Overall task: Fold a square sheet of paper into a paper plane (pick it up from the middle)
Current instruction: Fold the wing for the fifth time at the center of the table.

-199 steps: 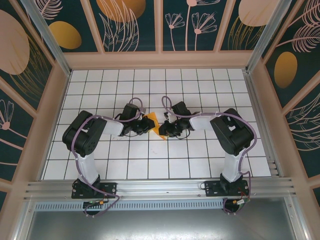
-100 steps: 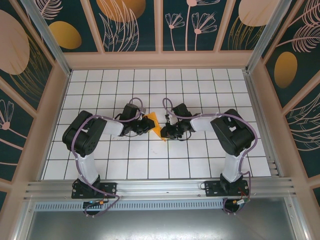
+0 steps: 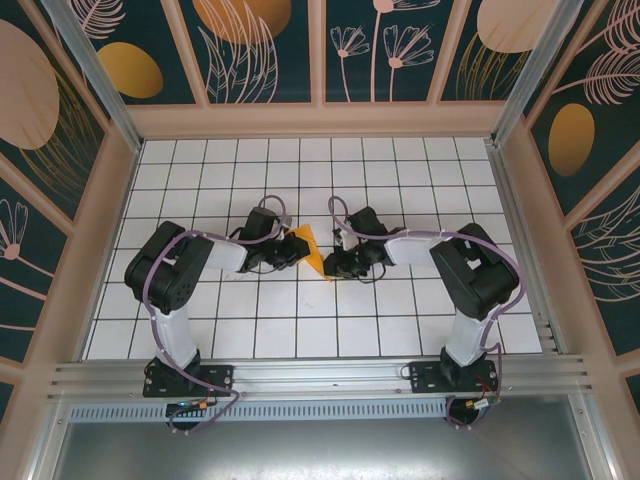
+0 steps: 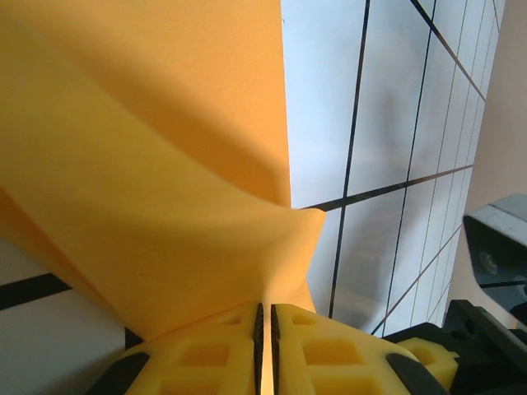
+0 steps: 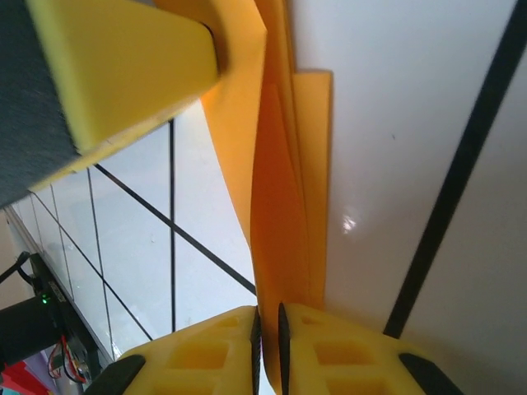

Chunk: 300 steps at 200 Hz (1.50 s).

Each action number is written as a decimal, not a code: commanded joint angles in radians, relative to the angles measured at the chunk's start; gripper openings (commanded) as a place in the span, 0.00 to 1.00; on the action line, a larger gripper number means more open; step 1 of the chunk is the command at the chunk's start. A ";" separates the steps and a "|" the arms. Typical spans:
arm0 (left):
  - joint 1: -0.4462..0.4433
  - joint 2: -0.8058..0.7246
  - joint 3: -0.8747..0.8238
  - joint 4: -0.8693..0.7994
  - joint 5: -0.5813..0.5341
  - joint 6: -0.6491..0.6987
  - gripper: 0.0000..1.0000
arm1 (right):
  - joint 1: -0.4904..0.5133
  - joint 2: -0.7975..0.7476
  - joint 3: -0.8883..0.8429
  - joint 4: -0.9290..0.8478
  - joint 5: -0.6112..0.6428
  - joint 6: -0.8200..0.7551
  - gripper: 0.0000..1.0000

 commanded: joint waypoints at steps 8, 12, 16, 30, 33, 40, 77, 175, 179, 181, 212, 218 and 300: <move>-0.003 0.024 -0.027 -0.081 -0.064 0.036 0.16 | 0.007 0.002 -0.029 -0.030 0.003 -0.023 0.14; -0.003 0.025 -0.026 -0.080 -0.065 0.036 0.16 | 0.008 0.008 -0.029 -0.029 0.003 -0.024 0.13; -0.003 0.026 -0.027 -0.079 -0.064 0.035 0.16 | 0.008 0.014 -0.031 -0.029 0.005 -0.024 0.13; -0.003 0.029 -0.029 -0.077 -0.062 0.032 0.16 | 0.009 0.034 -0.029 -0.030 0.014 -0.026 0.13; -0.003 0.030 -0.029 -0.076 -0.062 0.032 0.16 | 0.009 0.038 -0.029 -0.031 0.018 -0.027 0.13; -0.003 0.030 -0.029 -0.075 -0.063 0.032 0.16 | 0.008 0.044 -0.029 -0.032 0.025 -0.027 0.13; -0.003 0.027 -0.025 -0.082 -0.065 0.032 0.16 | 0.008 0.033 -0.010 -0.059 0.042 -0.032 0.14; -0.003 0.026 -0.032 -0.084 -0.070 0.034 0.15 | 0.021 -0.025 0.102 0.006 0.005 -0.011 0.20; -0.003 0.026 -0.032 -0.084 -0.071 0.033 0.15 | 0.022 -0.016 0.107 0.009 0.000 -0.010 0.19; -0.003 0.026 -0.032 -0.084 -0.071 0.034 0.15 | 0.022 -0.010 0.109 0.011 -0.002 -0.009 0.18; -0.003 0.026 -0.035 -0.086 -0.072 0.035 0.15 | 0.023 0.048 0.116 0.030 -0.030 -0.011 0.15; -0.003 0.026 -0.035 -0.087 -0.072 0.034 0.15 | 0.022 0.057 0.112 0.035 -0.036 -0.010 0.15; -0.003 0.021 -0.058 -0.102 -0.109 0.036 0.14 | 0.020 0.103 0.058 0.040 -0.049 -0.015 0.14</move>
